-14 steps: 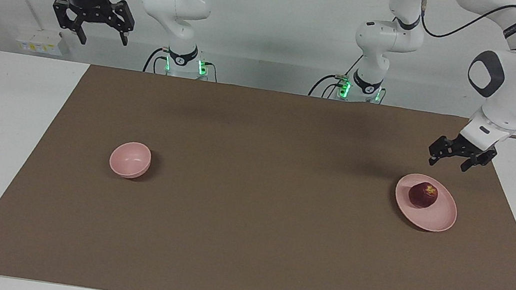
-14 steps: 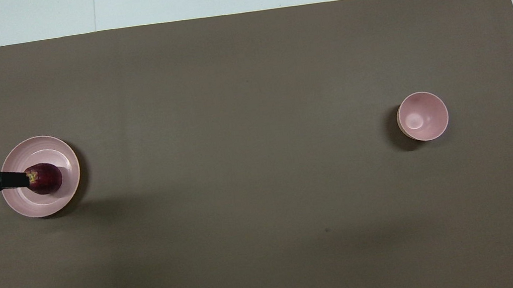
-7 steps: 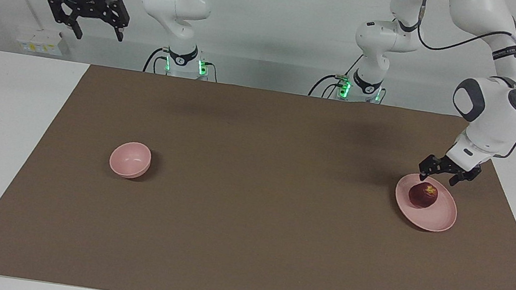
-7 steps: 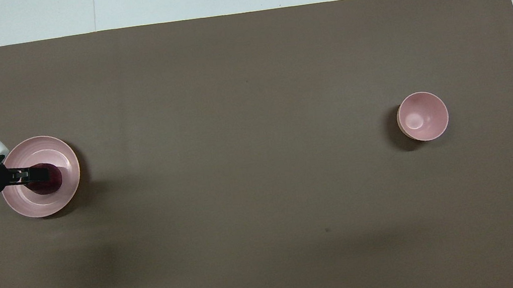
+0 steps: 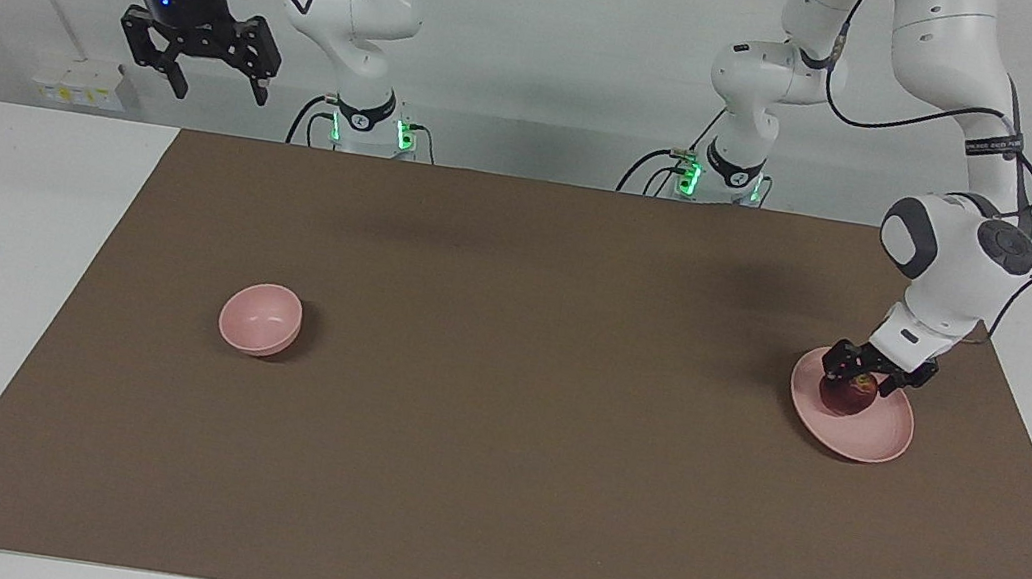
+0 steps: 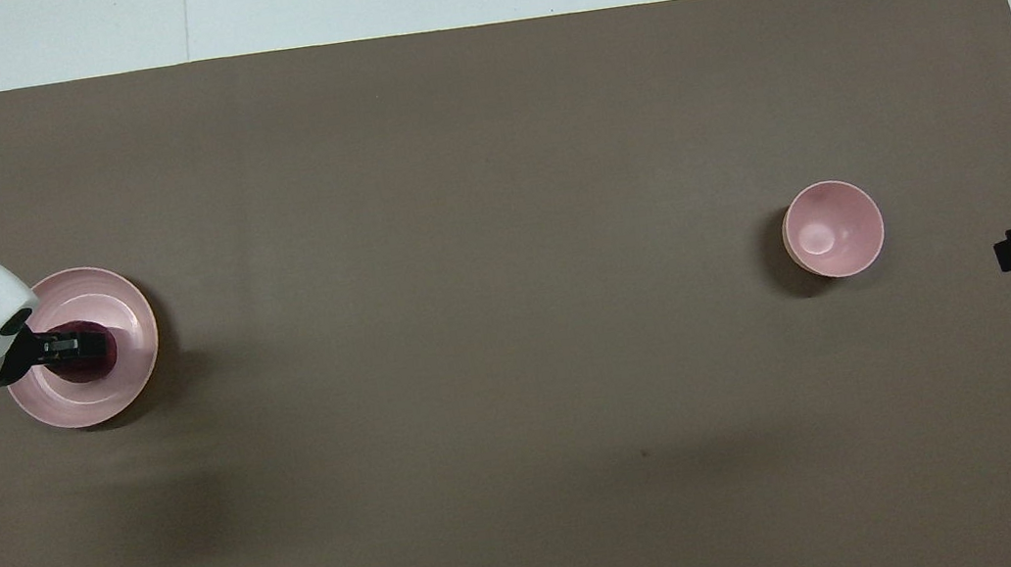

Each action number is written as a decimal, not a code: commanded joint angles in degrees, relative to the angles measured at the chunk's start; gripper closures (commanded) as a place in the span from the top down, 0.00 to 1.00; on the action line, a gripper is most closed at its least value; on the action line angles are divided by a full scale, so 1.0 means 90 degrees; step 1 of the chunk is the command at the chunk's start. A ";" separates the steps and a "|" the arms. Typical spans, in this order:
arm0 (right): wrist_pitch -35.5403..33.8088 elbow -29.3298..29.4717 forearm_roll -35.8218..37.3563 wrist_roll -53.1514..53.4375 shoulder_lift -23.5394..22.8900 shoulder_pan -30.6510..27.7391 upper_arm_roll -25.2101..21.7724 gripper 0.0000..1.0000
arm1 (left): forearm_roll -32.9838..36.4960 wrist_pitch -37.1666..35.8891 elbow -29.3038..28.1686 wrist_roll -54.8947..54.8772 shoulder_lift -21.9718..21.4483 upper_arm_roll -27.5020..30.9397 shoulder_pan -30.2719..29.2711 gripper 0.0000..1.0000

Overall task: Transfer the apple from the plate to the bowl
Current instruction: 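Reach the left gripper to the red apple on the plate and grasp it, then lift the apple with the left gripper while the right gripper approaches it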

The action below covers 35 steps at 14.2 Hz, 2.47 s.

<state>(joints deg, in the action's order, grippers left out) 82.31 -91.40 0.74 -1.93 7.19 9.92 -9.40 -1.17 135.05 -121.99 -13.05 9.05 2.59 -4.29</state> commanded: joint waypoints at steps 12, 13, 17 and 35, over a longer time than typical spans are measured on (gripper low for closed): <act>0.0968 -0.0585 -0.1496 0.1832 -0.0076 0.0557 0.0000 1.00 | -0.1164 -0.1536 -0.0020 0.0054 -0.1444 -0.0132 0.0866 0.00; 0.1242 -0.0722 -0.1585 0.2096 -0.0105 0.0722 0.0000 1.00 | -0.1391 -0.1645 -0.0020 0.0073 -0.1464 -0.0122 0.1071 0.00; 0.1800 -0.0792 -0.1936 0.2888 -0.0553 0.1095 0.0000 1.00 | -0.2455 -0.1519 -0.0020 0.0844 -0.1464 -0.0122 0.1794 0.00; 0.3188 -0.1300 -0.5872 0.6141 -0.1580 0.1202 -0.0010 1.00 | -0.4108 0.2922 0.0000 0.4418 -0.1270 -0.0200 0.5018 0.00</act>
<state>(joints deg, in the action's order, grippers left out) 110.27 -101.44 -48.85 52.21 -7.82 21.69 -9.87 -37.20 157.05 -121.80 25.22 -2.72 -0.13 38.82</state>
